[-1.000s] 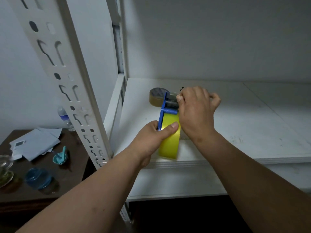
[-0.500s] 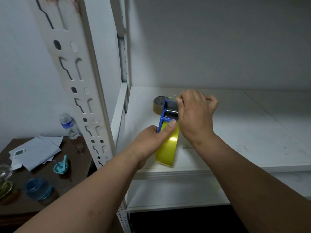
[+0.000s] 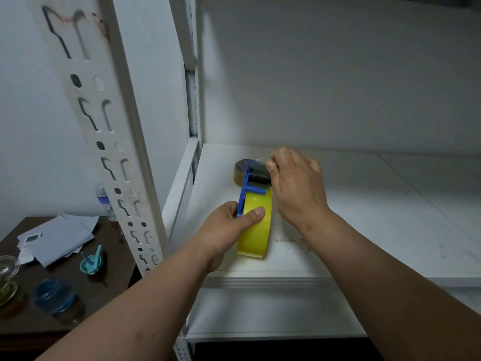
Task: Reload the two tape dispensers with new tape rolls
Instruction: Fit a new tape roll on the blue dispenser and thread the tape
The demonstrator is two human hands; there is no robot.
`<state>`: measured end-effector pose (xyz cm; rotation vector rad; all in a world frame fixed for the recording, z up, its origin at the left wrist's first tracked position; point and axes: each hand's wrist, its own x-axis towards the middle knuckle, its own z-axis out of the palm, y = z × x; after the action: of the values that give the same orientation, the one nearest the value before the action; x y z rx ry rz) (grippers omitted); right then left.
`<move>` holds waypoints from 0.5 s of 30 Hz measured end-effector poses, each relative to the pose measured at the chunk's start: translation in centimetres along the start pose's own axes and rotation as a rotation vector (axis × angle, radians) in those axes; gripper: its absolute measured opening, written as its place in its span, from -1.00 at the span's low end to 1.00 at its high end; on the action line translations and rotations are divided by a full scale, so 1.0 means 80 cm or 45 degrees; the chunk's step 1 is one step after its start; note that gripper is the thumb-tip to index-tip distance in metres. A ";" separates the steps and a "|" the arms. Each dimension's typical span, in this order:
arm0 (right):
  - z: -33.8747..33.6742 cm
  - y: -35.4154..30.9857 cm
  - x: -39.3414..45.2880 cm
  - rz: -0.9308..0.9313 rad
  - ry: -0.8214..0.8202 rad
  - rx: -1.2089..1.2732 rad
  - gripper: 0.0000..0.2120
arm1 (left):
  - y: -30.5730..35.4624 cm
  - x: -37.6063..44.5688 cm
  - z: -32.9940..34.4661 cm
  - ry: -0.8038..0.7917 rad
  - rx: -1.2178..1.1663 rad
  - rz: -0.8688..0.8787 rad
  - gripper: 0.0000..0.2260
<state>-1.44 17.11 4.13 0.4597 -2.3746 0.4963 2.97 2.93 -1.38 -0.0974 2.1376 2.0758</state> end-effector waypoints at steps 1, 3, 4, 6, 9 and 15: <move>-0.002 0.004 0.000 -0.014 -0.003 -0.019 -0.83 | 0.002 0.003 0.004 0.038 0.023 -0.001 -0.54; -0.004 0.010 0.000 -0.046 0.031 -0.044 -0.85 | 0.006 0.006 0.013 0.082 0.051 -0.002 -0.47; -0.005 0.013 0.001 -0.064 0.057 -0.056 -0.86 | 0.008 0.007 0.018 0.092 0.059 0.003 -0.43; -0.006 0.019 0.002 -0.104 0.097 -0.058 -0.91 | 0.009 0.009 0.026 0.112 0.072 0.015 -0.36; -0.008 0.030 -0.001 -0.170 0.127 -0.027 -0.93 | 0.007 0.014 0.039 0.182 0.095 0.020 -0.33; -0.017 0.036 0.000 -0.295 0.148 0.032 -0.86 | 0.013 0.027 0.053 0.341 0.142 -0.021 -0.48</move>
<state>-2.00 20.23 4.43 0.6887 -2.1725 0.4340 1.01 7.31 -0.83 -0.3992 2.3890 2.0277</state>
